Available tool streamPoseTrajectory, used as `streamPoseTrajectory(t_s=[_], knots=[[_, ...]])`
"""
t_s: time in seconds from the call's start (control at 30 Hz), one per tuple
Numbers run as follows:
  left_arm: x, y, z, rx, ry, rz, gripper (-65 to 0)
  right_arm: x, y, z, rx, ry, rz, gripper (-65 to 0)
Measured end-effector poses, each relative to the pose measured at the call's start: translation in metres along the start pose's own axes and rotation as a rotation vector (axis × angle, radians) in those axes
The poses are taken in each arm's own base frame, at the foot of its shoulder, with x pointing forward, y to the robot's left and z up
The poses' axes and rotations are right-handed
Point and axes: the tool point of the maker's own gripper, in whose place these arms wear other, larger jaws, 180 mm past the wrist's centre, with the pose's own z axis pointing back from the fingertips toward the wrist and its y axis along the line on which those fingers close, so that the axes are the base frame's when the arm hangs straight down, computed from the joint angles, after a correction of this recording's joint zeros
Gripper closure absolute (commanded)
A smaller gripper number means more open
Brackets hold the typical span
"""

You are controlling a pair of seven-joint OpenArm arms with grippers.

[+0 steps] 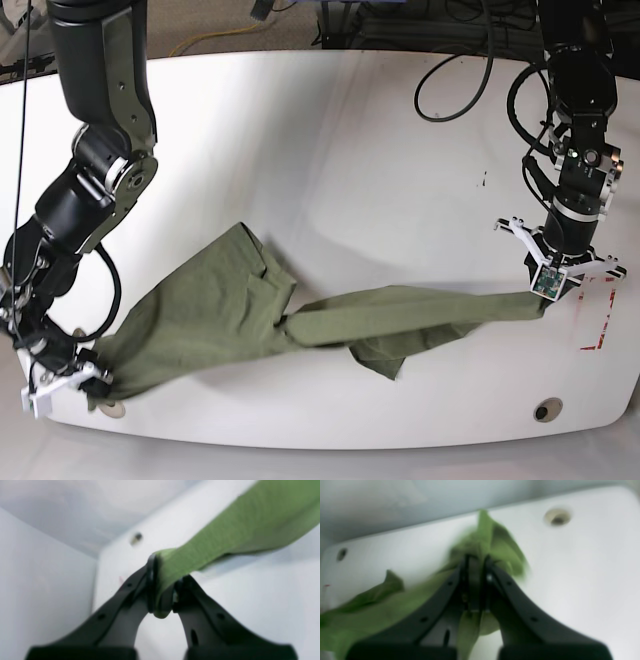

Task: Fold the T-shirt properly
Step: 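Stretch the shirt between both grippers and lay it across the table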

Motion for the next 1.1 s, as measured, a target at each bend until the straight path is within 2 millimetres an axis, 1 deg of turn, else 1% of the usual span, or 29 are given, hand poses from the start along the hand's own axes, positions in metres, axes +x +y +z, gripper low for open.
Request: streamPoseTrajectory(t_s=[0.03,0.07,0.17,0.23,0.27,0.43,0.53,0.6,0.7,0.8,0.87,0.93,1.03,1.1], knots=[[-0.008,-0.005,0.002,-0.011,0.023,0.0,0.0,-0.016,-0.004,0.001,-0.011,0.019,-0.001,0.0],[-0.014,-0.008,0.004,-0.017,0.037,0.0,0.0,-0.027,-0.007,0.004,-0.017,0.029,0.002,0.0],[-0.028,-0.017,0.009,-0.041,0.07,0.0,0.0,-0.047,-0.008,0.015,-0.044,0.017,0.029,0.0],[-0.034,-0.022,0.012,-0.052,0.087,0.003,0.0,-0.058,-0.005,0.02,-0.054,0.01,0.053,0.0],[-0.037,-0.025,0.013,-0.056,0.094,0.005,0.0,-0.065,0.0,0.023,-0.053,0.005,0.066,0.0],[-0.057,-0.039,0.018,-0.086,0.143,0.027,0.0,-0.11,0.01,0.036,-0.058,0.052,0.107,0.0],[-0.068,-0.052,0.019,-0.101,0.163,0.075,0.0,-0.127,0.016,0.044,-0.053,0.07,0.156,0.0],[-0.07,-0.058,0.021,-0.116,0.15,0.084,0.0,-0.138,0.022,0.049,-0.051,0.094,0.202,0.0],[-0.079,-0.065,0.026,-0.129,0.164,0.089,0.0,-0.151,0.037,0.058,-0.018,0.103,0.269,0.0],[-0.087,-0.07,0.031,-0.14,0.183,0.089,0.0,-0.164,0.046,0.068,-0.014,0.115,0.305,0.0],[-0.093,-0.073,0.035,-0.148,0.2,0.089,0.0,-0.173,0.046,0.074,-0.021,0.13,0.311,0.0],[-0.103,-0.074,0.042,-0.149,0.227,0.092,0.0,-0.186,0.043,0.082,-0.032,0.158,0.317,0.0],[-0.122,-0.07,0.054,-0.137,0.279,0.089,0.0,-0.203,0.039,0.092,-0.043,0.193,0.321,0.0],[-0.13,-0.068,0.059,-0.131,0.304,0.088,0.0,-0.214,0.037,0.096,-0.048,0.219,0.315,0.0]])
